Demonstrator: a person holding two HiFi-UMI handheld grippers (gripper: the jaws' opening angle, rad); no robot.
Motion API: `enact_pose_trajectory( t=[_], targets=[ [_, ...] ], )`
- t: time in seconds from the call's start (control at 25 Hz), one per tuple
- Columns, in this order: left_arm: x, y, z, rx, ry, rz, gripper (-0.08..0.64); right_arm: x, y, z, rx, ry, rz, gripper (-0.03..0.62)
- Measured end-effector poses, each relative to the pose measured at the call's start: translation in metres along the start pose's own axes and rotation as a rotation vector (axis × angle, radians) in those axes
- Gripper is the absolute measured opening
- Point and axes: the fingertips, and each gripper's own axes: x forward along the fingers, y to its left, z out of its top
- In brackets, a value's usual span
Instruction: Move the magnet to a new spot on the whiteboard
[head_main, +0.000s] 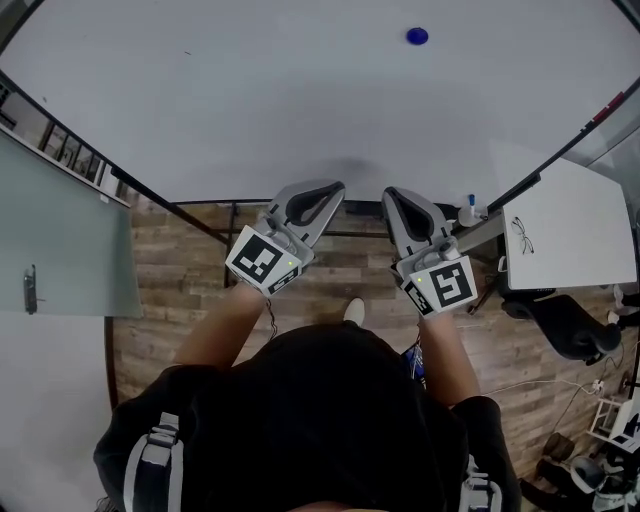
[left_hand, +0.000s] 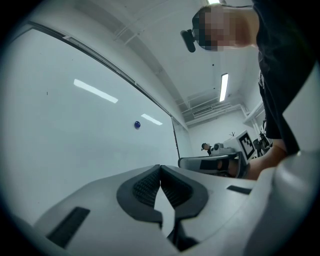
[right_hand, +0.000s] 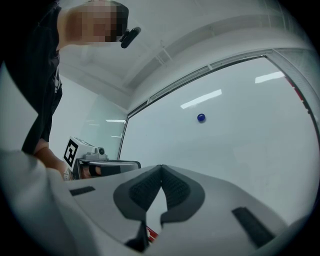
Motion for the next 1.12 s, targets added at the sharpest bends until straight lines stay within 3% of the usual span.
enact_pose_trajectory(
  t=[0.24, 1.12],
  targets=[
    [-0.001, 0.004, -0.009, -0.001, 0.016, 0.015, 0.005, 0.003, -0.001, -0.009, 0.009, 0.022, 0.025, -0.002],
    [-0.008, 0.022, -0.016, 0.002, 0.034, 0.063, 0.005, 0.01, -0.009, -0.019, 0.003, 0.051, -0.003, -0.002]
  ],
)
